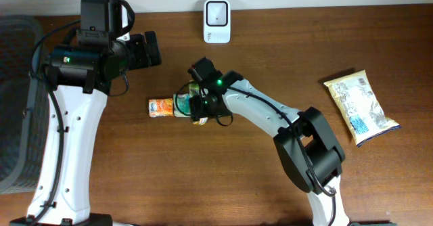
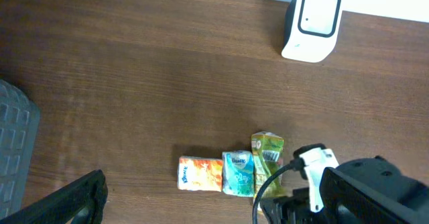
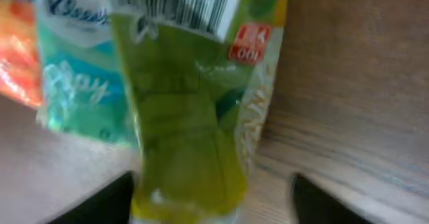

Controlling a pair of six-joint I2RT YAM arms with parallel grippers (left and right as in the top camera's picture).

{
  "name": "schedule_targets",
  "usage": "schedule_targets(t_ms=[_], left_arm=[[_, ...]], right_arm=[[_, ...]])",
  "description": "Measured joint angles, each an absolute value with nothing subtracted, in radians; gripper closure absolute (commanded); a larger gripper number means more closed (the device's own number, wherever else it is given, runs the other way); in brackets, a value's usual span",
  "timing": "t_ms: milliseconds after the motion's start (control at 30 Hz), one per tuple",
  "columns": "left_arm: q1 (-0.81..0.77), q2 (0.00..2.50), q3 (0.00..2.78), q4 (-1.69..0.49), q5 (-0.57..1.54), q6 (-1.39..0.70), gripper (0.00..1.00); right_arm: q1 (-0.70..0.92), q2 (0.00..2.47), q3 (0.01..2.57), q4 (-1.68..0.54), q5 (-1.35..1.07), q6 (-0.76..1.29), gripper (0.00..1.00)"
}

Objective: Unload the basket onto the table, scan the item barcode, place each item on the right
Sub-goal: 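Reach the right gripper to the green tea pouch and grasp it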

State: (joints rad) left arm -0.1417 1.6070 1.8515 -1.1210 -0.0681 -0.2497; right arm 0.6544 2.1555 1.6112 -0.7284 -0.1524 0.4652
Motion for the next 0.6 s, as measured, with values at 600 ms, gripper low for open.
schedule_targets(t_ms=[600], left_arm=[[-0.142,1.607,1.851,-1.121,-0.068,-0.250,0.01]], right_arm=[[0.617,2.128,1.738,-1.144,0.222,0.384,0.96]])
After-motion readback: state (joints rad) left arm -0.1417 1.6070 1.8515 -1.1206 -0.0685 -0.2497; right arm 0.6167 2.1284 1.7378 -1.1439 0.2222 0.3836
